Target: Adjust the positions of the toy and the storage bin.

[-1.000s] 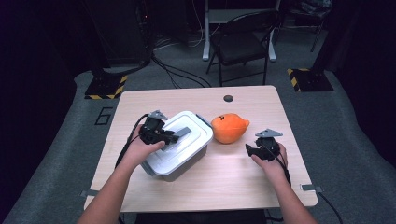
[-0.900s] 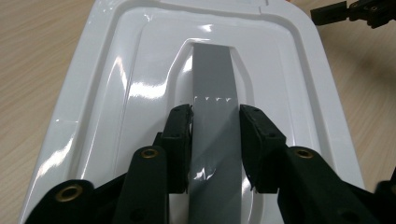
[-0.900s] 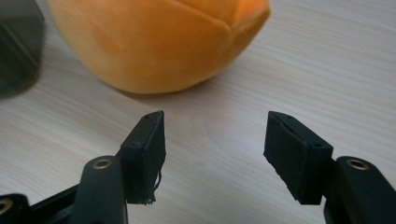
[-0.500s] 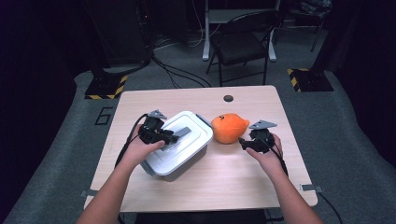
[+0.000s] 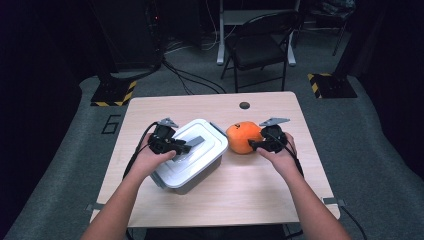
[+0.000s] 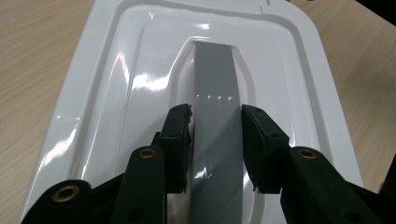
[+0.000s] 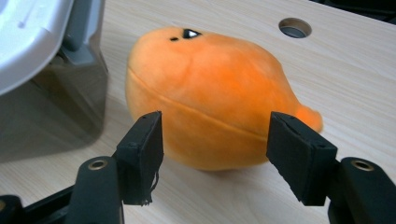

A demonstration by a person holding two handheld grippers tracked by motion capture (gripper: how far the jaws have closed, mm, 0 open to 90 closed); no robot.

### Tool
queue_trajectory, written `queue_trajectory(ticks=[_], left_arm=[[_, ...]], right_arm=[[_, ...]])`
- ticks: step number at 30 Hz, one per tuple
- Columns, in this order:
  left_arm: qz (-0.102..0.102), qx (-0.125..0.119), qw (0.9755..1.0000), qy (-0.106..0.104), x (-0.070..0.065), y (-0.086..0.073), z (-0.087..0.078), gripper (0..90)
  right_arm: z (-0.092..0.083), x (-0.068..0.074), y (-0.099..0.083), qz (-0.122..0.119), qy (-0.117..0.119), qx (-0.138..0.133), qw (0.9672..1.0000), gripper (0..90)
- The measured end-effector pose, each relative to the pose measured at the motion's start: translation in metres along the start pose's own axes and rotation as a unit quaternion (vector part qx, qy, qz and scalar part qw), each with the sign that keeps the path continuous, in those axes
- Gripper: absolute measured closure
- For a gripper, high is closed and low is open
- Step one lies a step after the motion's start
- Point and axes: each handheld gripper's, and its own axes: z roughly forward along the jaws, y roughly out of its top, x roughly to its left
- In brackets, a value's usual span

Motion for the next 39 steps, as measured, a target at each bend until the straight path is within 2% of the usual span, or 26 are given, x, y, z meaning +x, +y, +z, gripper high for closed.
queue_trajectory(ticks=[7,12,20,23,25,26,32,33,34,39], left_arm=[[-0.002,0.0,1.0,-0.002,0.001,0.0,0.0,63.0],[-0.002,-0.001,1.0,-0.003,0.001,0.0,0.0,63.0],[-0.004,0.0,1.0,-0.006,0.002,0.0,0.0,63.0],[-0.006,-0.001,0.9999,-0.008,0.002,0.0,0.0,62.9],[-0.007,-0.001,0.9999,-0.009,0.002,-0.001,0.0,62.9],[-0.007,-0.002,0.9999,-0.01,0.003,-0.001,0.0,62.9],[-0.008,-0.003,0.9999,-0.012,0.003,-0.001,-0.001,62.8],[-0.009,-0.001,0.9999,-0.013,0.003,-0.001,-0.001,62.8],[-0.01,-0.003,0.9999,-0.013,0.003,-0.001,-0.001,62.8],[-0.009,-0.004,0.9999,-0.014,0.004,-0.002,-0.001,62.7]], right_arm=[[0.005,0.007,0.018,-0.011,0.011,0.018,0.9997,37.3],[0.01,0.013,0.033,-0.037,0.008,0.033,0.9988,36.7],[0.017,0.023,0.045,-0.061,0.015,0.033,0.9975,34.8],[0.025,0.025,0.047,-0.074,0.022,0.038,0.9963,37.2],[0.027,0.026,0.047,-0.073,0.023,0.037,0.9964,38.1],[0.029,0.026,0.048,-0.086,0.02,0.031,0.9956,40.6],[0.036,0.022,0.047,-0.072,0.018,0.048,0.996,40.8],[0.037,0.021,0.046,-0.07,0.019,0.054,0.996,39.8],[0.04,0.018,0.044,-0.066,0.024,0.071,0.995,36.6],[0.044,0.012,0.039,-0.071,0.023,0.088,0.9933,31.6]])
